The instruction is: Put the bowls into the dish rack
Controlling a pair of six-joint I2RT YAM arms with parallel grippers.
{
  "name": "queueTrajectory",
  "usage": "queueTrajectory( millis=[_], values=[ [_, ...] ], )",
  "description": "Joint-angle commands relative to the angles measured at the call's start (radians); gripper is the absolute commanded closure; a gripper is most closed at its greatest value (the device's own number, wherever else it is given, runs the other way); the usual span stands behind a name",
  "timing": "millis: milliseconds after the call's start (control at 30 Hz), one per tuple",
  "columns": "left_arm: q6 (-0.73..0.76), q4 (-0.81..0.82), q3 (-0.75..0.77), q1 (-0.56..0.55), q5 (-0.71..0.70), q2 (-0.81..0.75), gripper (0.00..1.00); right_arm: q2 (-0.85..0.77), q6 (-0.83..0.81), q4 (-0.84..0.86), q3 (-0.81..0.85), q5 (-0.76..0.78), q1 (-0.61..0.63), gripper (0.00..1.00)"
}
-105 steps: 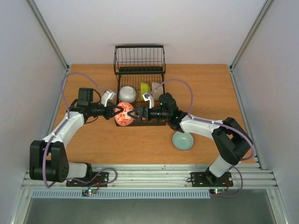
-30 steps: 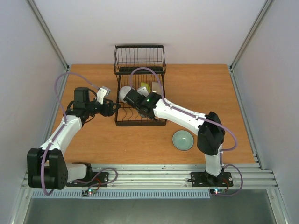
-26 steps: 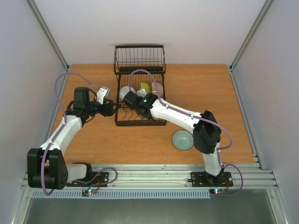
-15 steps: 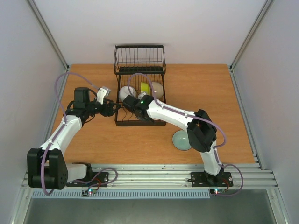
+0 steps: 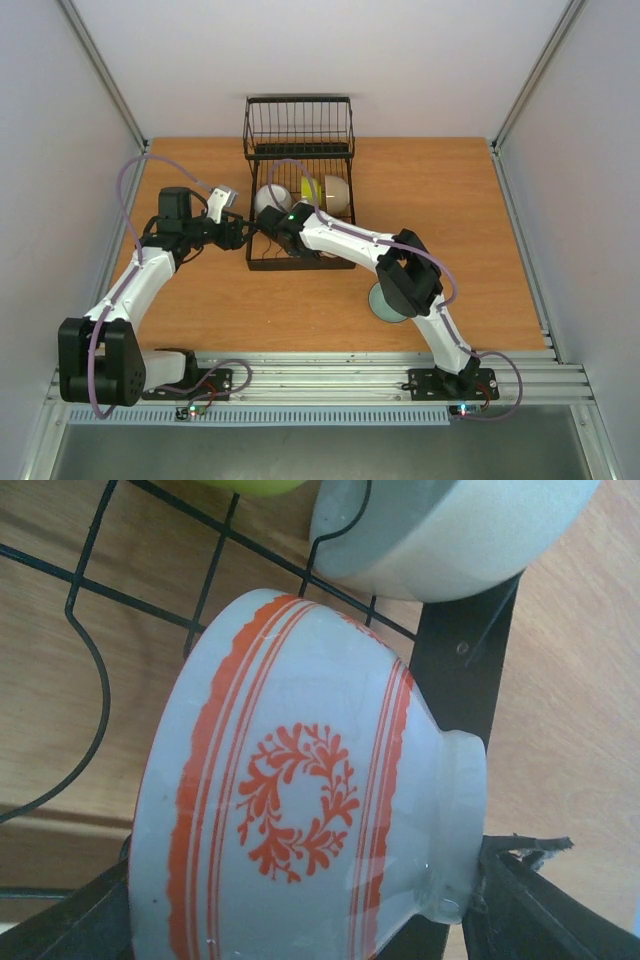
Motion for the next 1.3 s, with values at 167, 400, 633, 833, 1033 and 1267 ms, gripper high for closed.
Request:
queueTrajectory(
  millis=[167, 400, 633, 833, 1033, 1267],
  values=[
    [0.010, 0.029, 0.026, 0.005, 0.022, 0.018, 0.32, 0.090, 0.065, -0.066, 0.051, 0.027, -0.031, 0.42],
    [0.011, 0.028, 0.029, 0.006, 0.021, 0.027, 0.32, 0.094, 0.066, -0.041, 0.045, 0.023, -0.034, 0.18],
    [0.014, 0.026, 0.030, 0.005, 0.019, 0.030, 0.32, 0.091, 0.061, -0.003, 0.023, 0.000, -0.035, 0.02],
    [0.014, 0.024, 0.030, 0.005, 0.019, 0.034, 0.32, 0.023, 0.019, 0.102, -0.052, -0.056, -0.033, 0.01],
    [0.017, 0.022, 0.032, 0.005, 0.017, 0.033, 0.32, -0.142, -0.050, 0.298, -0.210, -0.170, -0.032, 0.01],
    [0.019, 0.019, 0.032, 0.005, 0.016, 0.032, 0.32, -0.241, -0.077, 0.384, -0.278, -0.252, -0.030, 0.01]
  ],
)
